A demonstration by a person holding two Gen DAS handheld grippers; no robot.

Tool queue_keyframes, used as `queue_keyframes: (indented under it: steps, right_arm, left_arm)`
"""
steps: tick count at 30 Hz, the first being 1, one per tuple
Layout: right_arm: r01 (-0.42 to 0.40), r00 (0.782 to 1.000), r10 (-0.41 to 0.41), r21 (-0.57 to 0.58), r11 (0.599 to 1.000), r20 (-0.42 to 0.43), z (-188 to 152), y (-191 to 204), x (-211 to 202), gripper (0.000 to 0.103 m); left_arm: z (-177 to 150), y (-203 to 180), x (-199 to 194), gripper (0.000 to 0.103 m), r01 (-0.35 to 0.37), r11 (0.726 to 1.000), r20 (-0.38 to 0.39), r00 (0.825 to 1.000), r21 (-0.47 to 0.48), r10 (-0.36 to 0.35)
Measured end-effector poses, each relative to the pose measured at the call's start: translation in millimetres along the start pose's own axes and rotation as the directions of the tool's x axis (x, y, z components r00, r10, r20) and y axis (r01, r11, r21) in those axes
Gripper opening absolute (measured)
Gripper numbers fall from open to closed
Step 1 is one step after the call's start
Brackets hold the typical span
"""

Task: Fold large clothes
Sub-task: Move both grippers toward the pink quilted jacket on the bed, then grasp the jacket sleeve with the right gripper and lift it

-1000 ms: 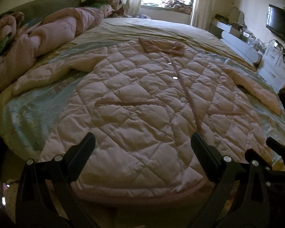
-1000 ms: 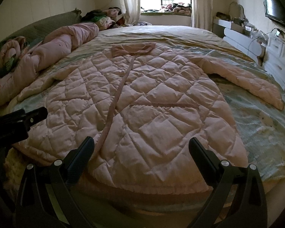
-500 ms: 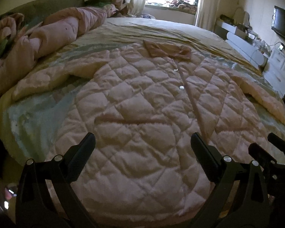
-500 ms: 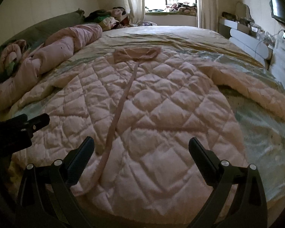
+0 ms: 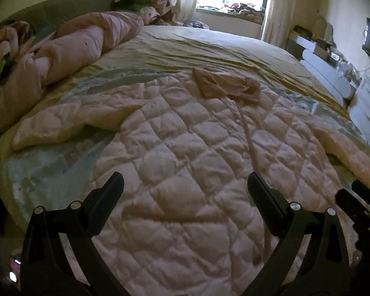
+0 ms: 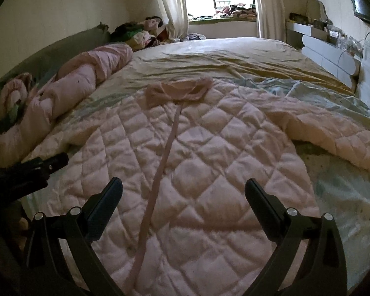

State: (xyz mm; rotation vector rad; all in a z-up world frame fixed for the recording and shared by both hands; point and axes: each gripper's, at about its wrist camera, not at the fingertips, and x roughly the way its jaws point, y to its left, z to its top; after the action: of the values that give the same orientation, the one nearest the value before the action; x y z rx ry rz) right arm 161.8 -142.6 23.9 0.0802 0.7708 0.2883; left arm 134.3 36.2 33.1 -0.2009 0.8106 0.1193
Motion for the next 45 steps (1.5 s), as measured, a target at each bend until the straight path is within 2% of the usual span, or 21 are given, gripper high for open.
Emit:
queue_keyframes:
  steps: [5,11,17,20,25,30,35,39,43,45]
  right_arm:
    - [0.011,1.000,-0.011,0.021,1.000,0.019,23.3,-13.4,11.9,0.099]
    - [0.048,0.998,-0.050,0.049,0.998,0.026,44.3,-33.8,26.2,0.099]
    - [0.091,0.996,-0.092,0.131,0.987,0.005,53.9,-71.7,45.0,0.099]
    - [0.122,0.992,-0.123,0.179,0.976,-0.004,56.6,-94.6,52.1,0.099]
    - [0.188,0.982,-0.190,0.242,0.952,-0.015,57.1,-132.3,57.3,0.099]
    - [0.245,0.968,-0.248,0.332,0.911,-0.033,51.5,-178.6,58.7,0.099]
    - [0.305,0.950,-0.304,0.403,0.863,-0.068,38.5,-220.7,60.7,0.099]
    - [0.333,0.939,-0.331,0.476,0.814,-0.090,24.3,-256.1,61.5,0.099]
    - [0.363,0.926,-0.358,0.541,0.759,-0.120,10.9,-292.1,61.4,0.099]
    - [0.384,0.915,-0.380,0.584,0.715,-0.137,2.5,-314.1,59.9,0.099]
  left_arm:
    - [27.2,-6.5,12.6,0.094,0.018,1.000,0.011,1.000,-0.007,-0.018]
    - [48.8,-26.9,32.5,0.094,0.022,0.999,-0.004,1.000,0.028,-0.022]
    - [60.3,-48.9,58.1,0.094,0.066,0.995,-0.040,0.997,0.069,-0.063]
    - [64.3,-62.8,70.5,0.094,0.052,0.993,-0.051,0.998,0.106,-0.047]
    - [70.5,-78.5,91.9,0.094,0.055,0.992,-0.076,0.996,0.110,-0.047]
    - [76.2,-101.7,108.4,0.094,0.057,0.989,-0.091,0.995,0.133,-0.045]
    - [73.2,-129.4,126.6,0.094,0.094,0.973,-0.132,0.989,0.210,-0.067]
    - [63.6,-144.2,141.4,0.094,0.097,0.965,-0.156,0.986,0.244,-0.060]
    - [52.9,-147.0,150.6,0.094,0.112,0.966,-0.207,0.976,0.233,-0.063]
    - [49.6,-148.8,152.5,0.094,0.098,0.963,-0.201,0.979,0.250,-0.048]
